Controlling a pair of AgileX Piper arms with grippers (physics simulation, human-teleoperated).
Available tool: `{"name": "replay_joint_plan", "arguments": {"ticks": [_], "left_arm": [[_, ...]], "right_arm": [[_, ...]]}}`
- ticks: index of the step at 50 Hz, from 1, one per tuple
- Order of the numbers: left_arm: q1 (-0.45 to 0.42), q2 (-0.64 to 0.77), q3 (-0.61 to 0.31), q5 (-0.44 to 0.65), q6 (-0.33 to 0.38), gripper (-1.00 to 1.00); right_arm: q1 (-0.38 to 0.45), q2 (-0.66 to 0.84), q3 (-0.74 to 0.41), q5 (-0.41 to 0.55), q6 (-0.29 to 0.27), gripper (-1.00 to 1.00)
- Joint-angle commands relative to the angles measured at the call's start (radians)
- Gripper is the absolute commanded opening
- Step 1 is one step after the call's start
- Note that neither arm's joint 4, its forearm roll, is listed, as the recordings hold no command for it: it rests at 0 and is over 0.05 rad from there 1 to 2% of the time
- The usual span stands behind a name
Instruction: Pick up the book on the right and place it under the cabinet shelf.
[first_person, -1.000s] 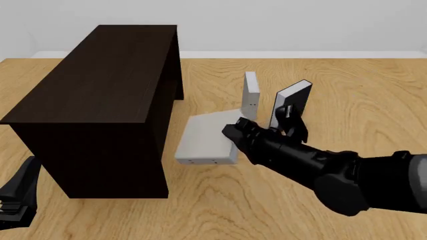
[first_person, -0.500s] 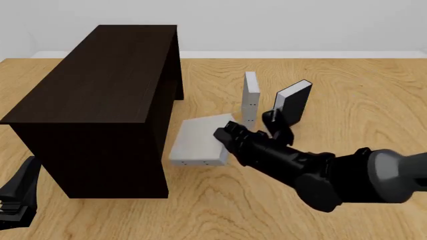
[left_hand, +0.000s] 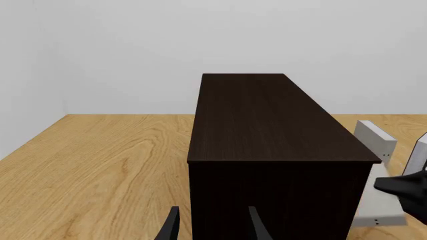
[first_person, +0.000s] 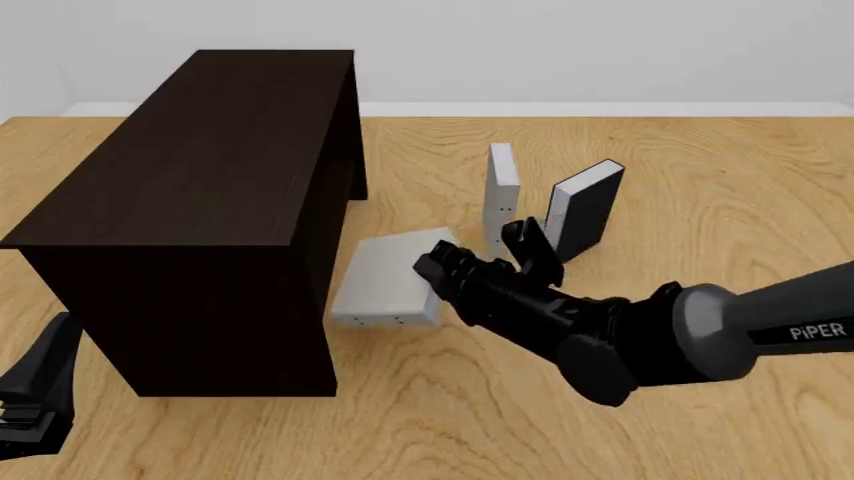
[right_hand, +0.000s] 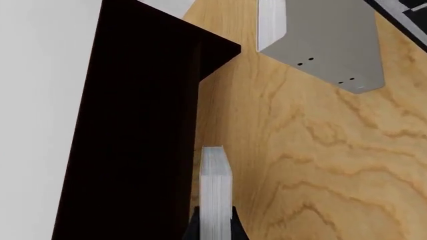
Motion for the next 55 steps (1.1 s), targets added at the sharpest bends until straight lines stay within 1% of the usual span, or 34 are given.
{"name": "replay_joint_plan", "arguments": {"ticks": [1, 19, 36, 44, 55], "left_arm": [[0.000, 0.000, 0.000, 0.000, 0.000, 1.00], [0.000, 0.000, 0.000, 0.000, 0.000, 1.00], [0.000, 0.000, 0.000, 0.000, 0.000, 1.00], [0.000, 0.000, 0.000, 0.000, 0.000, 1.00], [0.000, 0.000, 0.000, 0.000, 0.000, 1.00]], "right_arm": [[-0.007, 0.030, -0.055, -0.001, 0.014, -1.00], [0.001, 0.077, -0.096, -0.005, 0.015, -1.00], [0.025, 0.117, -0.123, -0.030, 0.026, -1.00], [0.029, 0.142, -0.132, -0.047, 0.034, -1.00], [0.036, 0.181, -0.131, -0.092, 0.045, -1.00]]}}
